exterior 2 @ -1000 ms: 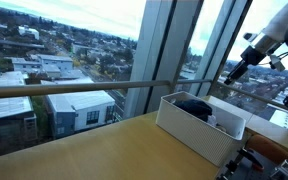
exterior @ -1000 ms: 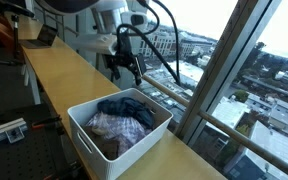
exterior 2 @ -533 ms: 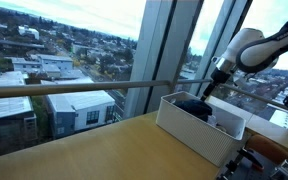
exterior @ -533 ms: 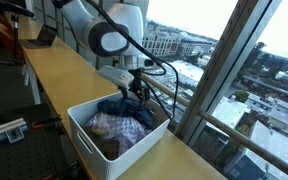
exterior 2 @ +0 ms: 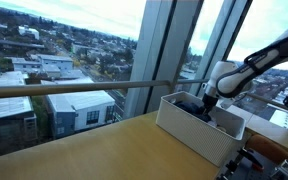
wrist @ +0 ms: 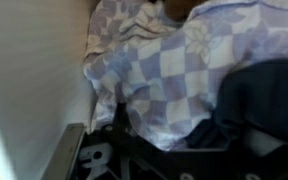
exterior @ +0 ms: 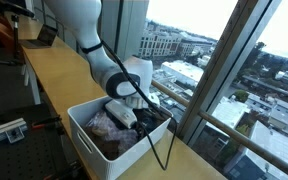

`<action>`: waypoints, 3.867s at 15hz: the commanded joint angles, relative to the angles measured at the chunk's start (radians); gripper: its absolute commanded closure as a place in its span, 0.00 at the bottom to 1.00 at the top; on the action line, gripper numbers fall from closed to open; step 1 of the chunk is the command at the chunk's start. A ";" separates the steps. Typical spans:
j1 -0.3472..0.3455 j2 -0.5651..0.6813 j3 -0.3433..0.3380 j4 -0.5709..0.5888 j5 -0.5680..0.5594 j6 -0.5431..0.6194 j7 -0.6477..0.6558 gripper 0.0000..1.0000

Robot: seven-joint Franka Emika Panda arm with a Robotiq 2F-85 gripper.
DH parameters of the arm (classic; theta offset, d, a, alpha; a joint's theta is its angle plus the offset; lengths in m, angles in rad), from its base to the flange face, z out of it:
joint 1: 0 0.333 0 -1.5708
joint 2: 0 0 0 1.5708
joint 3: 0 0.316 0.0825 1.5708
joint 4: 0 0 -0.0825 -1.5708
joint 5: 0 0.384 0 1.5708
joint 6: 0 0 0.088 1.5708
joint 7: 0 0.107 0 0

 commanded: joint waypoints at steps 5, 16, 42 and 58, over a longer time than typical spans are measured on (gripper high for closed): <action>-0.110 0.233 0.019 0.206 0.019 -0.088 -0.031 0.32; -0.128 0.017 0.032 0.077 0.027 -0.128 -0.043 1.00; 0.234 -0.743 0.338 0.200 -0.074 -0.312 0.134 1.00; 0.492 -0.298 0.456 0.680 -0.384 -0.591 0.461 1.00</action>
